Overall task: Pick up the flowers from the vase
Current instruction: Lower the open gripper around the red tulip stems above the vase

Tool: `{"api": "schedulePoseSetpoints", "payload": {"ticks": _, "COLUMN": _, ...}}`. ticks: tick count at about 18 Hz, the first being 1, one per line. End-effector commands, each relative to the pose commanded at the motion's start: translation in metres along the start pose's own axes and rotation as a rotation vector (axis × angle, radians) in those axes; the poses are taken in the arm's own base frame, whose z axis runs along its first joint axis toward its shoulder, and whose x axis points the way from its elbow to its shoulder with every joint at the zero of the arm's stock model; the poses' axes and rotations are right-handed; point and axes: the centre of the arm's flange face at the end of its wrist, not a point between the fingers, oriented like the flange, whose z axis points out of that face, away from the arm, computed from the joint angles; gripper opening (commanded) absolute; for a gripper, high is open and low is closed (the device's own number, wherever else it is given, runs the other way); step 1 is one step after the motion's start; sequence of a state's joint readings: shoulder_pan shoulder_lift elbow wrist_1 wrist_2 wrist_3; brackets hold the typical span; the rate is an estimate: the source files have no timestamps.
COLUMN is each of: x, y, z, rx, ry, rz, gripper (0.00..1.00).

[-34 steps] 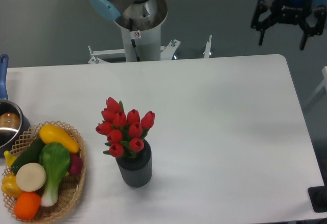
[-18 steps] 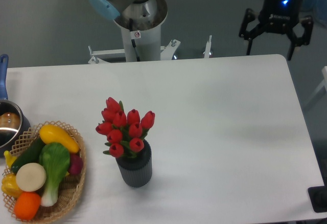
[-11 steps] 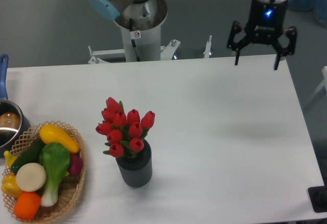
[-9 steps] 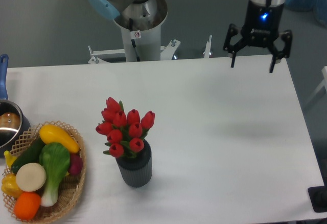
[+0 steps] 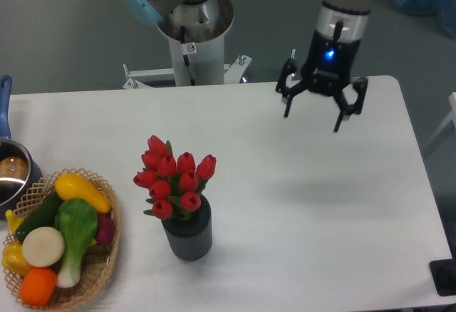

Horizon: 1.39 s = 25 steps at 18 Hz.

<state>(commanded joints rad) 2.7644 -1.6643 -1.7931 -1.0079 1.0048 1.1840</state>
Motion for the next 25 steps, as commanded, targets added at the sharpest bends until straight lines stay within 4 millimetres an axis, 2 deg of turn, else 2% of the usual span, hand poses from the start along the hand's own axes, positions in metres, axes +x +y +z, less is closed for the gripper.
{"api": "schedulePoseSetpoints", "payload": {"ticks": 5, "x": 0.006, "y": 0.003, "z": 0.028, "rx": 0.055, "ry": 0.066, "rz": 0.115, "gripper": 1.00}}
{"api": "schedulePoseSetpoints", "payload": {"ticks": 8, "x": 0.010, "y": -0.009, "z": 0.035, "rx": 0.149, "ry": 0.090, "rz": 0.212, "gripper": 1.00}}
{"api": "schedulePoseSetpoints", "payload": {"ticks": 11, "x": 0.009, "y": -0.010, "z": 0.046, "rx": 0.178, "ry": 0.098, "rz": 0.276, "gripper": 1.00}}
{"api": "schedulePoseSetpoints", "payload": {"ticks": 13, "x": 0.019, "y": -0.021, "z": 0.059, "rx": 0.208, "ry": 0.120, "rz": 0.341, "gripper": 1.00}}
{"api": "schedulePoseSetpoints", "payload": {"ticks": 16, "x": 0.023, "y": -0.021, "z": 0.073, "rx": 0.216, "ry": 0.147, "rz": 0.343, "gripper": 1.00}}
{"api": "schedulePoseSetpoints", "payload": {"ticks": 19, "x": 0.039, "y": -0.036, "z": 0.081, "rx": 0.228, "ry": 0.174, "rz": 0.372, "gripper": 1.00}}
{"api": "schedulePoseSetpoints", "payload": {"ticks": 21, "x": 0.047, "y": -0.037, "z": 0.098, "rx": 0.240, "ry": 0.210, "rz": 0.360, "gripper": 1.00}}
{"api": "schedulePoseSetpoints", "payload": {"ticks": 25, "x": 0.052, "y": -0.032, "z": 0.113, "rx": 0.268, "ry": 0.240, "rz": 0.349, "gripper": 1.00}}
